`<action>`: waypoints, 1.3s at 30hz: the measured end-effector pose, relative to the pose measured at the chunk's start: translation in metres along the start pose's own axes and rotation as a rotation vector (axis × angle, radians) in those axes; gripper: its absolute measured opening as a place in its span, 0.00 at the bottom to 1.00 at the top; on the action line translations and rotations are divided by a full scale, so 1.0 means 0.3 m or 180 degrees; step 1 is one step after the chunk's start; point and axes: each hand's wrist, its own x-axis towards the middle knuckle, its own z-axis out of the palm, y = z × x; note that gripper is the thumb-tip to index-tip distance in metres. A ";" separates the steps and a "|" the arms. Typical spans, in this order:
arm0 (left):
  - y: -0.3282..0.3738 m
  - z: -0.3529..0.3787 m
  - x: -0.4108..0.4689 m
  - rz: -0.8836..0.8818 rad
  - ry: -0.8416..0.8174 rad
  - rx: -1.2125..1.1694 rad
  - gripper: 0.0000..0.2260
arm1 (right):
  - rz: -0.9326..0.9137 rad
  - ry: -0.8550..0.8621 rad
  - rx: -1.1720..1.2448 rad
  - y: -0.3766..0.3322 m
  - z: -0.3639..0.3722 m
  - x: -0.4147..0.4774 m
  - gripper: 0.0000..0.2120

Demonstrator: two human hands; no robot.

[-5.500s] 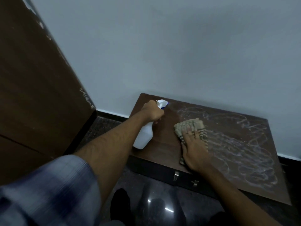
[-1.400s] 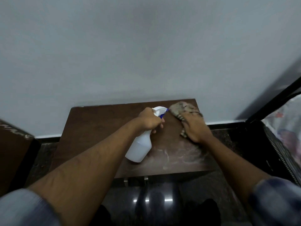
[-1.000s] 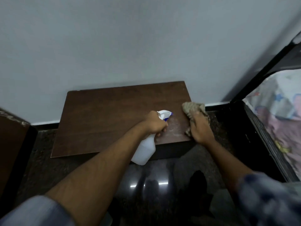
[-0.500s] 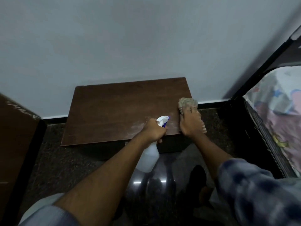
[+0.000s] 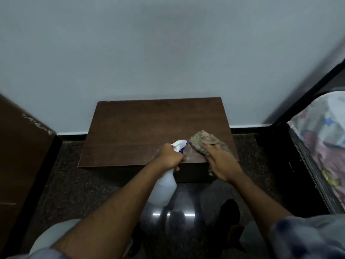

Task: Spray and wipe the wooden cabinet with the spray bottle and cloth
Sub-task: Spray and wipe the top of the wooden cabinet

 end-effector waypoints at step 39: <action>-0.187 -0.084 -0.086 -0.0123 0.0399 -0.0148 0.09 | -0.0294 -0.0247 -0.0117 -0.242 0.102 0.051 0.23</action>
